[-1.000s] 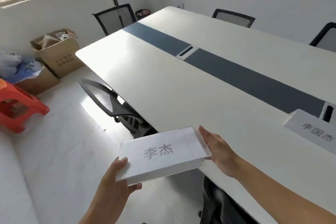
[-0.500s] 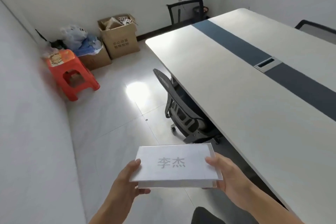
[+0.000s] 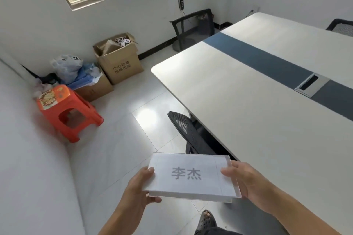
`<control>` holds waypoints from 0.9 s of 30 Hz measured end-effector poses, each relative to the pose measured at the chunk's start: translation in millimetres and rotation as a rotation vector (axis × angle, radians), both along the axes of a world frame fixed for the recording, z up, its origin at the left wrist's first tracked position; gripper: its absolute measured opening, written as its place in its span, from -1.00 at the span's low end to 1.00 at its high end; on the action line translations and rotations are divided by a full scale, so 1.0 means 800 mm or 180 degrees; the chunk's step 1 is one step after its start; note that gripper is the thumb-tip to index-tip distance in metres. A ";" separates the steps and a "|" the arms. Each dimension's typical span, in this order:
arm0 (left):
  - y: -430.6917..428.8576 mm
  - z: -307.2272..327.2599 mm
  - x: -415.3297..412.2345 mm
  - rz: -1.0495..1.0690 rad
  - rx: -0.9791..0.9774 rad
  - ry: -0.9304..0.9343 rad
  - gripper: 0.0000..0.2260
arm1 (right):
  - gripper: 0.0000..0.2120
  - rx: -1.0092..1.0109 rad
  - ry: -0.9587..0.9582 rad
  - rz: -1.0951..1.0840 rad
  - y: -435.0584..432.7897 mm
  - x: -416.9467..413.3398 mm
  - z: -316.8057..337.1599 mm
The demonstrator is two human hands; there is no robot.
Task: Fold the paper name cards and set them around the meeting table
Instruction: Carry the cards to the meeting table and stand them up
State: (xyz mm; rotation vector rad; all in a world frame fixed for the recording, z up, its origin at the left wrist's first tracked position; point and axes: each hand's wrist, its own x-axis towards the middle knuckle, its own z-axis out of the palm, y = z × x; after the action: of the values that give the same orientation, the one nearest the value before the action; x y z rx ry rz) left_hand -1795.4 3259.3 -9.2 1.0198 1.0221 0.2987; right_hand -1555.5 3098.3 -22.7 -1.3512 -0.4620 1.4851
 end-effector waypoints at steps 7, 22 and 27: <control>0.131 0.014 0.102 -0.0299 0.0260 -0.0025 -0.49 | -0.60 -0.0298 -0.0849 0.0473 0.115 0.116 0.032; 0.329 -0.052 0.463 -0.2902 0.0506 -0.0143 -0.64 | -0.78 -0.1335 -0.1345 -0.0425 0.228 0.286 0.025; 0.322 -0.151 0.576 -0.3199 0.2048 0.0677 -0.53 | -0.67 -0.2200 -0.2135 -0.1327 0.173 0.346 -0.011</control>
State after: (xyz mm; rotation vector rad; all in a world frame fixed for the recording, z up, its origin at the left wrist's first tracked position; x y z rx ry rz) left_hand -1334.5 3517.0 -130.3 2.0436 0.4776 -0.3487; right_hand -1278.5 3236.5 -31.6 -2.3444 -0.0403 0.8295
